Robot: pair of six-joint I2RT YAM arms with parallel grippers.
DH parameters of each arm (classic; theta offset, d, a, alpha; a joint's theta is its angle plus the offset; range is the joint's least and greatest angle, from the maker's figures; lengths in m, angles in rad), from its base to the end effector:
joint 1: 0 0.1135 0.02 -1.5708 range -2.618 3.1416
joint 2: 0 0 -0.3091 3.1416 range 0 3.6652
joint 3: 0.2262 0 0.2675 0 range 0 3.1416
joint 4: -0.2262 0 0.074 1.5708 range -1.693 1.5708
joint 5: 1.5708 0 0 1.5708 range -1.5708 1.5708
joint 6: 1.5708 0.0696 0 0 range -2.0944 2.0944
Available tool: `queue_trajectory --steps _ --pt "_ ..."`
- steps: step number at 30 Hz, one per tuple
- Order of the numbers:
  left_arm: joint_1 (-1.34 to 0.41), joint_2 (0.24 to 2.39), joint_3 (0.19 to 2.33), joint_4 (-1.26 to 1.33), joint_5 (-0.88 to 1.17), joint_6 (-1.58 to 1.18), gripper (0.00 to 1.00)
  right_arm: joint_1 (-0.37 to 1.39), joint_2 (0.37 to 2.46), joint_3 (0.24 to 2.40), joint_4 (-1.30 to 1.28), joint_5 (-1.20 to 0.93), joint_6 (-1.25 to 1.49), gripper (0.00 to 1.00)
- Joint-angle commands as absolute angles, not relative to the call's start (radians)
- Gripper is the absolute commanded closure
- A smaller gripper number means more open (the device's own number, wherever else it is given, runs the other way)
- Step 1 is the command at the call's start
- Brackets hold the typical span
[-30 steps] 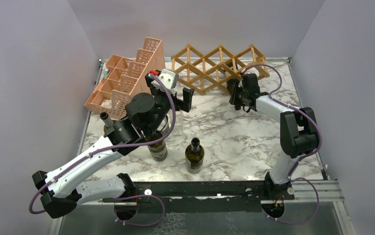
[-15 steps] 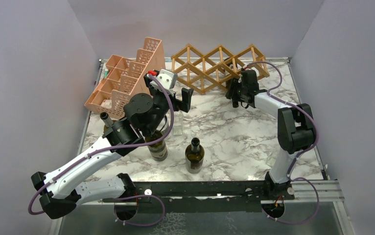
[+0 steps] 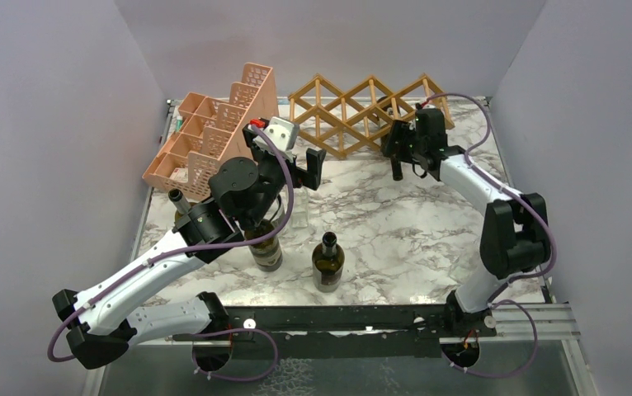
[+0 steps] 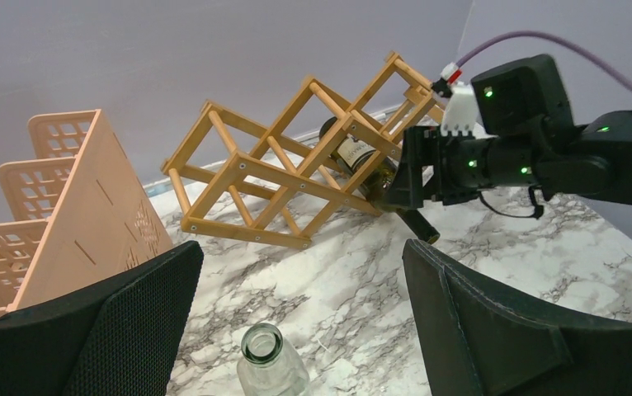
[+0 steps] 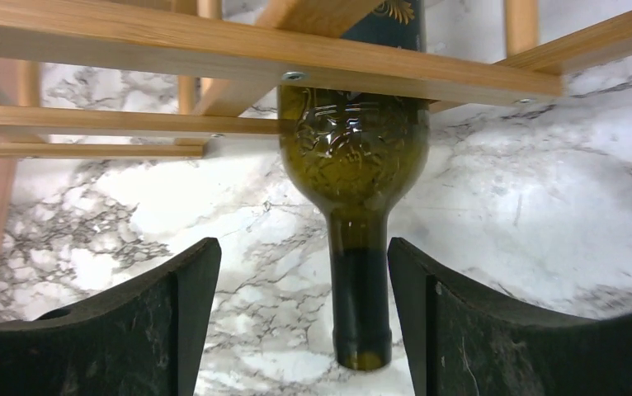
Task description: Put the wine bottle on the wine rack
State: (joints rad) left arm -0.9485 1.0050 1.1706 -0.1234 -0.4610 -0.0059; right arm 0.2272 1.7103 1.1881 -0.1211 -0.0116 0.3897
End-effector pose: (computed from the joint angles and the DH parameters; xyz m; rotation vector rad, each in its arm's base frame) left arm 0.1637 -0.1751 0.4823 0.3545 1.5058 -0.4067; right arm 0.4224 0.0985 0.2554 0.1751 2.2301 0.3520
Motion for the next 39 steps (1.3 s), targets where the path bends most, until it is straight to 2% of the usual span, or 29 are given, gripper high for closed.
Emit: queue_trajectory --steps 1,4,9,15,25,28,33,39 --pt "-0.95 0.986 1.2 -0.13 -0.464 0.0 0.03 0.222 1.587 1.246 -0.303 0.063 0.378 0.23" --pt "-0.95 0.982 1.198 -0.13 -0.458 0.0 0.02 0.222 1.517 1.256 -0.428 0.008 0.34 0.24" --pt "-0.95 0.972 1.188 -0.126 -0.44 -0.009 0.02 0.235 1.36 1.205 -0.489 -0.231 0.253 0.26" --pt "-0.95 0.953 1.174 -0.12 -0.412 -0.02 0.02 0.381 1.163 1.157 -0.529 -0.389 0.166 0.25" --pt "-0.95 0.903 1.152 -0.104 -0.404 -0.029 0.02 0.52 1.004 1.112 -0.404 -0.685 0.205 0.25" --pt "-0.95 0.894 1.15 -0.106 -0.407 -0.029 0.02 0.592 1.013 1.122 -0.353 -0.696 0.223 0.25" --pt "-0.95 0.882 1.138 -0.101 -0.43 -0.029 0.03 0.786 1.078 1.138 -0.322 -0.576 0.149 0.25" --pt "-0.95 0.872 1.139 -0.11 -0.455 -0.03 0.02 0.917 1.142 1.138 -0.288 -0.551 0.058 0.25"
